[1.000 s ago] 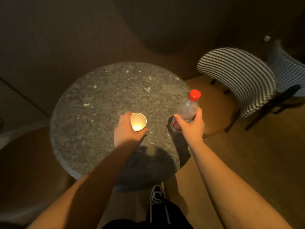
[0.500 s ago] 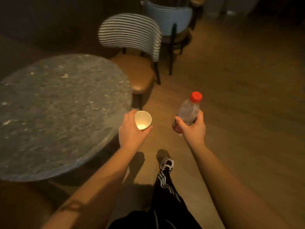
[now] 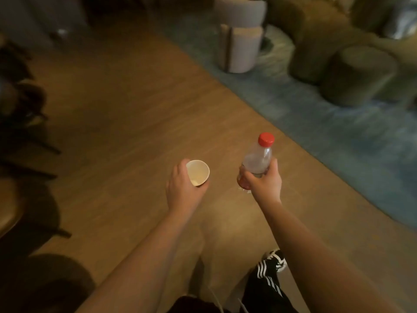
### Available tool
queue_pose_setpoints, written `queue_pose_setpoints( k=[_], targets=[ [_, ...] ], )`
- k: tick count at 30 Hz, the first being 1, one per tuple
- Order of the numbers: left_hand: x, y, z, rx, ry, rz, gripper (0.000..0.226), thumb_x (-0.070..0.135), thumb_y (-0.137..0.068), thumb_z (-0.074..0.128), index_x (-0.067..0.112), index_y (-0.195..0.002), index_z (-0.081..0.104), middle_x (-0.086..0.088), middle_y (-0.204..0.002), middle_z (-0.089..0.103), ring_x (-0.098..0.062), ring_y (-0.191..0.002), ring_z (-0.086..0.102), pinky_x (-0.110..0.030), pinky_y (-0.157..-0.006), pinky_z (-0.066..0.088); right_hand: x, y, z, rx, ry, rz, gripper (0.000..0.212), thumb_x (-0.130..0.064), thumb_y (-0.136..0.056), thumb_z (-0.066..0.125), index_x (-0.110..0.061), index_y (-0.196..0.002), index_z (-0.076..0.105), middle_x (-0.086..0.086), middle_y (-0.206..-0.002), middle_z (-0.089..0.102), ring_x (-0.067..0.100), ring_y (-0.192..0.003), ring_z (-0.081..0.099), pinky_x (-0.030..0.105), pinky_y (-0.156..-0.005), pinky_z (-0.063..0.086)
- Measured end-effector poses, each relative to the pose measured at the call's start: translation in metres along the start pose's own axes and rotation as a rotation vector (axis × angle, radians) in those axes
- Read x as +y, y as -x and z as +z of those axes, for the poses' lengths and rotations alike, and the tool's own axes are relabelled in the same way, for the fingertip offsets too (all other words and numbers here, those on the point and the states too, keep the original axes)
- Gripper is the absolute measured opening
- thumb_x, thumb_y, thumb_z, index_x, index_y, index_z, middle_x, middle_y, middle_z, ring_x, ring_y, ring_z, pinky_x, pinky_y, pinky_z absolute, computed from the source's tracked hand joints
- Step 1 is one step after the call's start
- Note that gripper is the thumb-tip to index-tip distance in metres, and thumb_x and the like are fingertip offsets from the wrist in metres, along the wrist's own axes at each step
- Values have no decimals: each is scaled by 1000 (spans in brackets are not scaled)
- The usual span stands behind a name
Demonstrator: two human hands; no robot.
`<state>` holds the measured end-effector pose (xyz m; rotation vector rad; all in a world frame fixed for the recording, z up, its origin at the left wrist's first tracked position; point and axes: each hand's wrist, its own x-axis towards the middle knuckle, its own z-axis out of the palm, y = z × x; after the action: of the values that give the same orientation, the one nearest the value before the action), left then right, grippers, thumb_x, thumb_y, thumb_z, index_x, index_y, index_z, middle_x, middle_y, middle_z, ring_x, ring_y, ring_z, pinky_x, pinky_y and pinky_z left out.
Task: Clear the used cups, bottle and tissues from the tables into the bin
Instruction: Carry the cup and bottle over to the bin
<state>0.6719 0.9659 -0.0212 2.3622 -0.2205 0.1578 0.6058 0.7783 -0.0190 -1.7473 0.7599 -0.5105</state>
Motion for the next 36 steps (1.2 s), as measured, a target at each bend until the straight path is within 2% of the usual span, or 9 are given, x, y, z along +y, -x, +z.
queue_pose_setpoints(
  k=[3, 6, 10, 15, 21, 27, 32, 36],
  targets=[
    [65, 2, 64, -116, 29, 132, 68, 39, -65, 79, 19, -122, 47, 0, -117, 54, -27, -105, 53, -40, -80, 42, 22, -21, -78, 160, -7, 71, 44, -38, -68, 80, -31, -99, 49, -16, -86, 63, -10, -75, 59, 7, -53, 43],
    [134, 11, 133, -228, 51, 239, 70, 36, -65, 80, 18, -123, 46, -2, -117, 54, -29, -105, 53, -41, -79, 43, 48, -44, -164, 319, -10, 132, 48, -41, -68, 80, -34, -104, 49, -17, -92, 63, -5, -83, 61, 10, -63, 43],
    [240, 35, 235, -365, 103, 385, 71, 36, -65, 81, 15, -123, 47, -4, -117, 54, -29, -105, 52, -41, -81, 41, 89, -75, -297, 514, -21, 189, 45, -40, -68, 80, -42, -99, 47, -18, -91, 63, -8, -83, 61, 12, -65, 43],
    [379, 76, 352, -491, 138, 558, 70, 41, -65, 80, 17, -122, 46, -2, -116, 53, -27, -105, 51, -41, -81, 39, 134, -107, -452, 676, -1, 230, 47, -39, -69, 80, -39, -102, 46, -19, -91, 60, -5, -84, 59, 10, -63, 41],
    [512, 121, 459, -610, 151, 738, 76, 40, -64, 82, 13, -126, 45, -5, -121, 51, -26, -110, 49, -43, -83, 39, 182, -136, -575, 857, 4, 288, 60, -44, -68, 79, -41, -115, 42, -25, -96, 53, -4, -85, 54, 9, -67, 39],
    [615, 148, 558, -701, 162, 820, 74, 41, -67, 80, 17, -126, 43, -2, -122, 50, -24, -109, 49, -41, -85, 37, 225, -177, -682, 971, -38, 365, 59, -48, -65, 79, -46, -112, 43, -28, -95, 55, -12, -84, 53, 8, -66, 40],
    [705, 158, 673, -735, 193, 864, 72, 44, -67, 78, 21, -124, 40, 1, -122, 48, -21, -108, 49, -41, -87, 37, 272, -253, -789, 1016, -38, 399, 51, -51, -63, 78, -66, -92, 39, -28, -95, 56, -12, -85, 57, 14, -68, 44],
    [801, 153, 784, -748, 175, 889, 73, 46, -68, 77, 23, -125, 38, 1, -123, 47, -22, -108, 49, -42, -88, 39, 304, -349, -897, 1040, -8, 397, 51, -50, -65, 78, -62, -94, 38, -32, -92, 53, -15, -82, 54, 12, -67, 42]
  ],
)
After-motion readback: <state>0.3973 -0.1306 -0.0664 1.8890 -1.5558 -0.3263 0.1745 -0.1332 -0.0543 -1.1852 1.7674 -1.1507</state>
